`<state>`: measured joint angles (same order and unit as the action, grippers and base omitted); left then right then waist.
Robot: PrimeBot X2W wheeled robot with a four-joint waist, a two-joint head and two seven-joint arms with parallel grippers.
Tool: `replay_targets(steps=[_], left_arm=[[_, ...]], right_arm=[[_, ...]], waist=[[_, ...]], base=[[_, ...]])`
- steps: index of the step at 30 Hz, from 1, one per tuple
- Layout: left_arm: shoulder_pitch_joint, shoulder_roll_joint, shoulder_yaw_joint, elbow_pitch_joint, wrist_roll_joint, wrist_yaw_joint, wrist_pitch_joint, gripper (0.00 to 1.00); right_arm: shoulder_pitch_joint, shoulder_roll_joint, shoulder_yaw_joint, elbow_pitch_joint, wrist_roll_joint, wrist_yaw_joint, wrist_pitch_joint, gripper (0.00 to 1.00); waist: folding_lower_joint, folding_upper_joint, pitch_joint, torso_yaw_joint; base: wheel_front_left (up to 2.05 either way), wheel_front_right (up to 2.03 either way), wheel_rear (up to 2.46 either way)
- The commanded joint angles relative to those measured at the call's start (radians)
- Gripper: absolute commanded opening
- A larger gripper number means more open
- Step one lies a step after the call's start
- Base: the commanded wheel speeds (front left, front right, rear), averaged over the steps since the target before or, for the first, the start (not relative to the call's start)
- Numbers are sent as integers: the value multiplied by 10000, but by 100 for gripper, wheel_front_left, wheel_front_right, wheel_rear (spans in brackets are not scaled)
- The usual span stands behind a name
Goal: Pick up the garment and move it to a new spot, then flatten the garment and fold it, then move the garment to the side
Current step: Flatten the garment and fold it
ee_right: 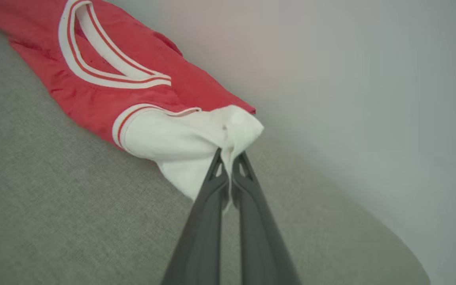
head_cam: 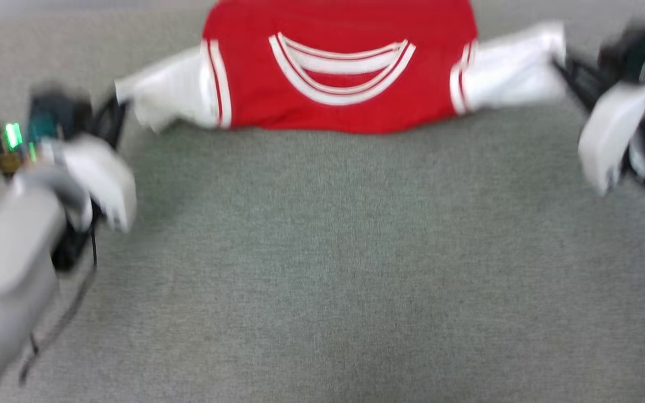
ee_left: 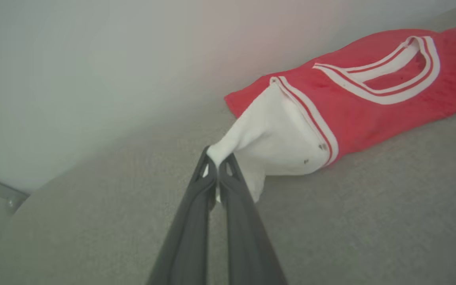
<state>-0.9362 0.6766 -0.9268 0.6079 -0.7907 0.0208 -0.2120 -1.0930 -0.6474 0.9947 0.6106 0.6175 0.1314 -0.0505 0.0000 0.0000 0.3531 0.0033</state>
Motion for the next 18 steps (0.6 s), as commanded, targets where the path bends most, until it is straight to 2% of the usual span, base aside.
replay_targets(steps=[1, 9, 18], left_arm=[[288, 59, 14, -91, -73, 78, -53, 0], [3676, 668, -190, -1428, -1015, 853, -228, 0], [6097, 1387, -506, -2415, -1582, 1702, -128, 0]], right_arm=[[250, -86, 11, -65, 55, -13, -30, 0], [3326, -679, -154, -476, 763, -13, -326, 0], [6614, -1355, -1128, -1046, 1212, -14, -386, 0]], waist=[[0, 0, -425, 3], [0, 0, -1658, 0], [0, 0, -2775, 45]], base=[[0, 0, 0], [0, 0, 0], [0, 0, 0]])
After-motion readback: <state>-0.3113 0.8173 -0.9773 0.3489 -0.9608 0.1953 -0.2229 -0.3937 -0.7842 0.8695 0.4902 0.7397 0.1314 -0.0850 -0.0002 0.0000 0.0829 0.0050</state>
